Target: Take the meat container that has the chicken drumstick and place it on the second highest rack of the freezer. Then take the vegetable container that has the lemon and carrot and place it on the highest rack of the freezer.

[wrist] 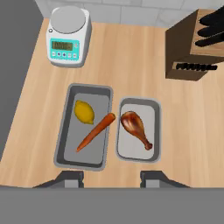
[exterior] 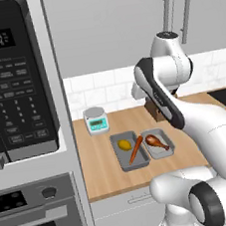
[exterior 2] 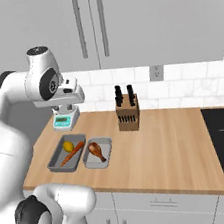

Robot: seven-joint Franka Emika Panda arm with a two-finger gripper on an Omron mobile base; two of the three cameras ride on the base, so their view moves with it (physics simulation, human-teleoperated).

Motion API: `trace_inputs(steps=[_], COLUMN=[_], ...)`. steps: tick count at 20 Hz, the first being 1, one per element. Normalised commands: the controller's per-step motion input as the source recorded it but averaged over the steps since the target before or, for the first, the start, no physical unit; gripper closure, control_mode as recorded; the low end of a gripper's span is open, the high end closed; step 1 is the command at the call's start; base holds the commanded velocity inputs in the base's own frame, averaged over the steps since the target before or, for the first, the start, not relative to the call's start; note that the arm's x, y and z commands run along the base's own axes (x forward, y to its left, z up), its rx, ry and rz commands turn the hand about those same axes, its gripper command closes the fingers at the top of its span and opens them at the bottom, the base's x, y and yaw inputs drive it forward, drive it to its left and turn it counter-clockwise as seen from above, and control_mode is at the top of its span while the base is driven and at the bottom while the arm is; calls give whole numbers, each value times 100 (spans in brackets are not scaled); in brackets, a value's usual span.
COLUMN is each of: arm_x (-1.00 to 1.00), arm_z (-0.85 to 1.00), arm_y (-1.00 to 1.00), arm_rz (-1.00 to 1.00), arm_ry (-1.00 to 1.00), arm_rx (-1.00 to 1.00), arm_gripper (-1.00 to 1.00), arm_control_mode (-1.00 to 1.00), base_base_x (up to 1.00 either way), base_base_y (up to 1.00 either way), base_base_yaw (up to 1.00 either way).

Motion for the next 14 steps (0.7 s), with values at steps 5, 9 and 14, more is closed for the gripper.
trace_inputs(steps=[5, 9, 14], arm_x=[-42, -58, -52], arm_z=[-9, -37, -46], arm_y=[-3, 0, 1], arm_rz=[-1, -14, -18], arm_ry=[-2, -2, -5], arm_rx=[0, 0, 0], arm_gripper=[-100, -100, -100], arm_control_mode=[-100, -100, -100], base_base_x=[0, 0, 0], base_base_y=[0, 0, 0], base_base_yaw=[0, 0, 0])
